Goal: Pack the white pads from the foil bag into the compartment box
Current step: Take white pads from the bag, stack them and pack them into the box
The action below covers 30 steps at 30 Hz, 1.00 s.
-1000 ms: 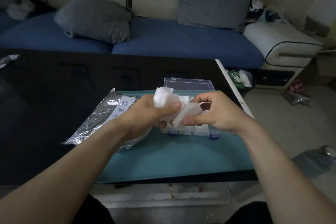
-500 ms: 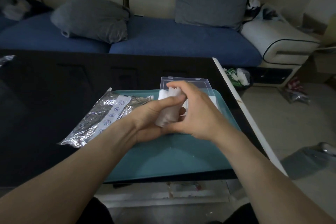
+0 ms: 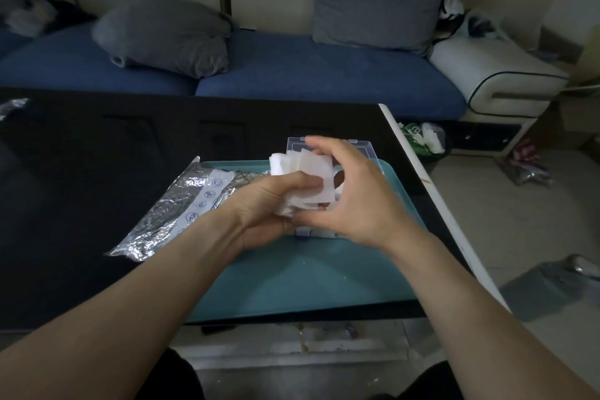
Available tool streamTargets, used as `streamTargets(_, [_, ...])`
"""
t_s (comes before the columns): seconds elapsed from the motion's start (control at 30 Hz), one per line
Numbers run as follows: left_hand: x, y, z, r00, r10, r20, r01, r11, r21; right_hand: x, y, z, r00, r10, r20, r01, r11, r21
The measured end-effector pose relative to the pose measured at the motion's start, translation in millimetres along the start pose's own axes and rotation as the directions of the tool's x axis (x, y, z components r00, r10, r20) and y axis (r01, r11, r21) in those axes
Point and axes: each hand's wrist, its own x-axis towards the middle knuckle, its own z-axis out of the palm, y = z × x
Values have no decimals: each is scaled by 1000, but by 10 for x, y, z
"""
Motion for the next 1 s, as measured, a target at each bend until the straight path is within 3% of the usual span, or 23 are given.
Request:
streamTargets(0.07, [-21, 17, -14, 999, -11, 48, 11, 1000, 12, 15, 6, 2, 998, -32, -54, 31, 999, -28])
streamTargets(0.2, [-15, -23, -26, 998, -10, 59, 6, 998, 64, 16, 2, 50, 999, -45, 29, 44, 999, 10])
streamTargets(0.37, [3, 3, -90, 995, -42, 90, 37, 998, 56, 18, -16, 40, 990, -138, 6, 138, 990, 16])
streamTargets(0.57, [-48, 10, -139, 988, -87, 131, 68, 988, 140, 18, -68, 92, 964, -254, 75, 256, 966, -20])
streamTargets(0.77, [-44, 43, -228, 995, -64, 71, 41, 958, 283, 12, -89, -20, 982, -160, 95, 158, 987, 33])
streamTargets(0.9, [-114, 99, -309, 970, -229, 78, 158, 843, 514, -13, -75, -115, 971, -89, 224, 74, 995, 72])
streamTargets(1.0, [-169, 132, -337, 923, -352, 155, 206, 794, 572, -28, -95, -99, 939, -106, 329, 85, 993, 77])
